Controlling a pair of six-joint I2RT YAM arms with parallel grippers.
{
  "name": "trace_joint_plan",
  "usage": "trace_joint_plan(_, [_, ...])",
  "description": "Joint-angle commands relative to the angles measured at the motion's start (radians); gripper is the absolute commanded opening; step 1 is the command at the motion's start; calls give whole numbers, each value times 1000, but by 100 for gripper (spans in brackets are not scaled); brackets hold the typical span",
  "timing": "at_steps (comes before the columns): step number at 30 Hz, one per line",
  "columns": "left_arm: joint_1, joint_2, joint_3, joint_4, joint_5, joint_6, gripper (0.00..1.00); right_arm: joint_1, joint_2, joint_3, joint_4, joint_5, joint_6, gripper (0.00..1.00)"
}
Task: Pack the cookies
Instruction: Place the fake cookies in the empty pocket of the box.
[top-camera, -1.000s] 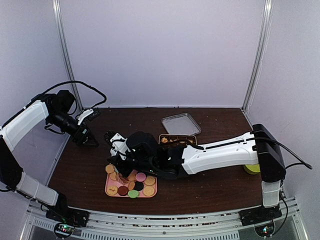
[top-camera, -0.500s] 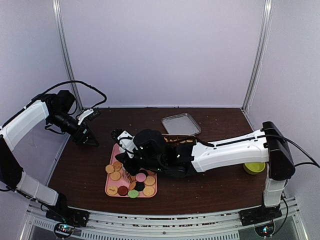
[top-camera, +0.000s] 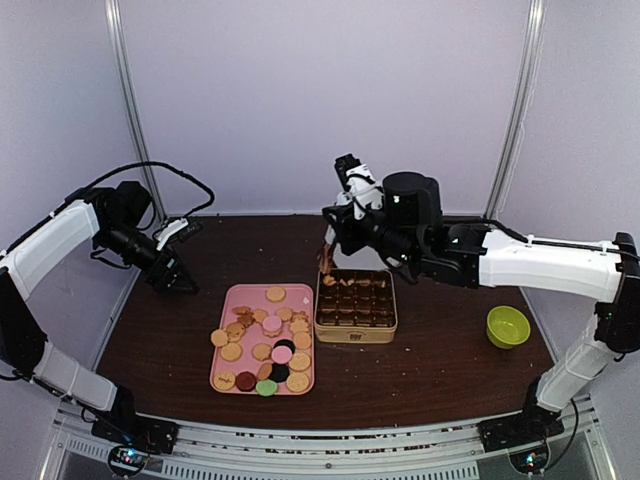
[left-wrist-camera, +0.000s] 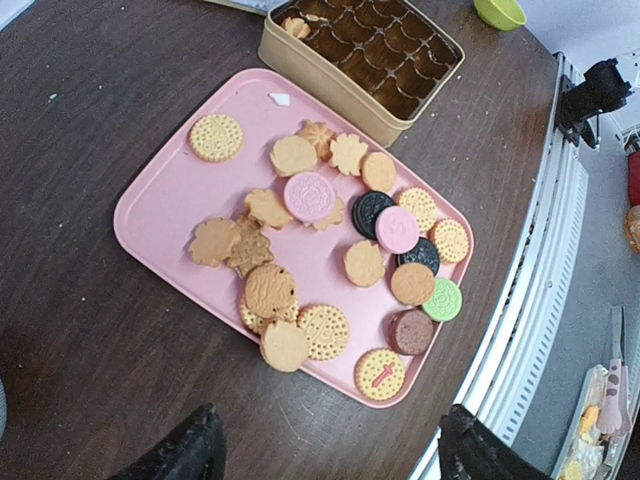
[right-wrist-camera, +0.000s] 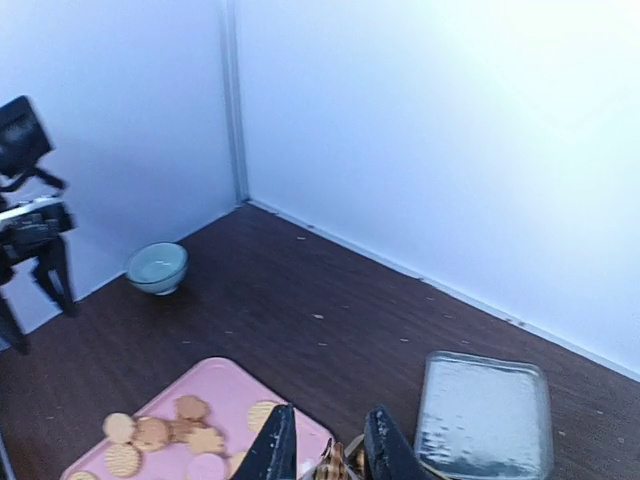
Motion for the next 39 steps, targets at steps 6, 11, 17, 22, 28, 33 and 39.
trace_joint_plan(6, [8, 14, 23, -15, 22, 14, 75, -183, -37, -84, -20, 56, -67, 0])
trace_joint_plan(11, [8, 19, 23, -17, 16, 17, 75, -221, -10, -66, -24, 18, -62, 3])
trace_joint_plan(17, [8, 23, 17, -17, 15, 19, 75, -225, 14, -64, -18, -40, -43, 7])
trace_joint_plan(22, [8, 24, 18, -18, 18, 21, 75, -224, 30, -67, -10, -62, -21, 7])
trace_joint_plan(28, [8, 20, 13, -21, 14, 24, 75, -225, 45, -63, -10, -64, -23, 9])
trace_joint_plan(33, [8, 21, 13, -21, 13, 24, 75, -225, 53, -55, -21, -72, -29, 19])
trace_joint_plan(39, [8, 27, 20, -28, 15, 22, 75, -225, 47, -56, -25, -74, -33, 29])
